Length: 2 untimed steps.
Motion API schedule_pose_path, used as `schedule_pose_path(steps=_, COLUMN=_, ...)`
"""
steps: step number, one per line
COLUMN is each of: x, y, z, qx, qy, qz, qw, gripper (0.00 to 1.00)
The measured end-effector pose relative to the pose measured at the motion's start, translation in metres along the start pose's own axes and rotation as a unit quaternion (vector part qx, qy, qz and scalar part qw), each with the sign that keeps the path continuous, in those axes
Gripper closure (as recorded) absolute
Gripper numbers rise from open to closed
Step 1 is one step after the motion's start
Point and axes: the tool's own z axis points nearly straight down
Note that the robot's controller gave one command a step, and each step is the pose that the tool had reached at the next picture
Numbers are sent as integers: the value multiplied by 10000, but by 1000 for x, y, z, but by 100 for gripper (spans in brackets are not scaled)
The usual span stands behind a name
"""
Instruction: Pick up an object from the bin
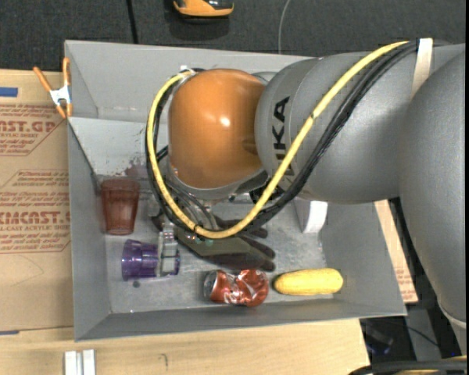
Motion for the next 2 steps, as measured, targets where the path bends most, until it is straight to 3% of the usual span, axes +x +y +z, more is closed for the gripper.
schedule_pose_path(steps=1, x=-2, y=-1, z=-5, qx=-8, qy=-35, qz=15, qw=10000, gripper=0)
schedule_pose_path(steps=2, x=-7, y=-5, z=43, qx=-12, qy=-70, qz=-270, qw=9996, gripper=0)
